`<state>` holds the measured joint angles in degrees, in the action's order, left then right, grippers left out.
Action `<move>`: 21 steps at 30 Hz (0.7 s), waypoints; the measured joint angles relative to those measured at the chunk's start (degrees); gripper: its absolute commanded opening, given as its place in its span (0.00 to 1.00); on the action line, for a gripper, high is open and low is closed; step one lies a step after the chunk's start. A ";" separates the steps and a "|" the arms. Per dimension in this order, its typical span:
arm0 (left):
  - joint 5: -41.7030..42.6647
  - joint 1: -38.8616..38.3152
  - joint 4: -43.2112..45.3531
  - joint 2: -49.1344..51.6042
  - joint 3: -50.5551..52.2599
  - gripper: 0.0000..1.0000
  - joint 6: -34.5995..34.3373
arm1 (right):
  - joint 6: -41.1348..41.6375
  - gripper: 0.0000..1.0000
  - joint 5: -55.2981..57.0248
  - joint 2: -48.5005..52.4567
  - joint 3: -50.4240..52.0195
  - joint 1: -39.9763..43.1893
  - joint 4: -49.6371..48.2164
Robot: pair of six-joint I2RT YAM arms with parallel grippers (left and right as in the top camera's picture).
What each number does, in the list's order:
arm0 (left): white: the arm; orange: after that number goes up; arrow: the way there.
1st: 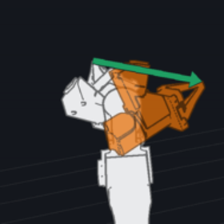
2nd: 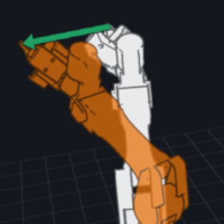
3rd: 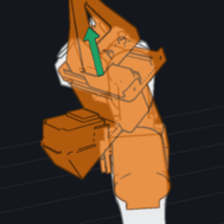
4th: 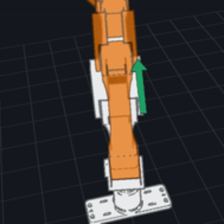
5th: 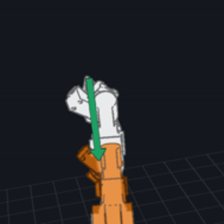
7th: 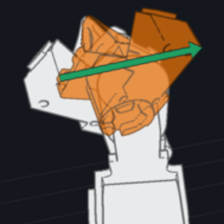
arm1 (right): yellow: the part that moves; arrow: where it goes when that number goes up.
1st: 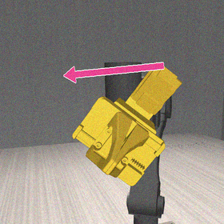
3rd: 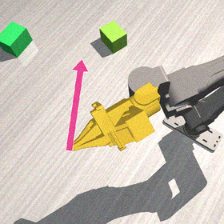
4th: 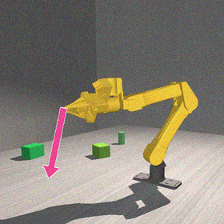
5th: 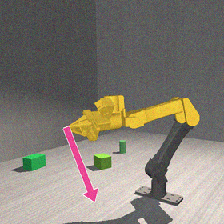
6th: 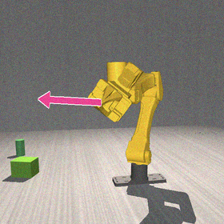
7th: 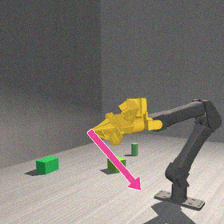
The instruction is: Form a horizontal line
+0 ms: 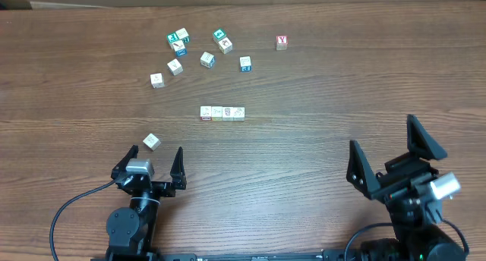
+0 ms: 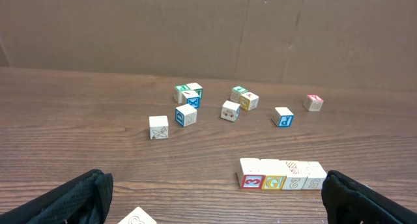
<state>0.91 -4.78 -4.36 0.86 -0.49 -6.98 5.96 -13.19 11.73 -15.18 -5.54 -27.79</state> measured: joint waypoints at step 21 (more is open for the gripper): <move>-0.02 0.00 0.00 0.00 0.00 1.00 0.00 | -0.02 1.00 0.02 -10.99 13.99 1.42 2.49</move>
<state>0.89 -4.78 -4.36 0.86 -0.49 -6.98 5.93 -13.17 0.73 -1.19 -4.12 -25.30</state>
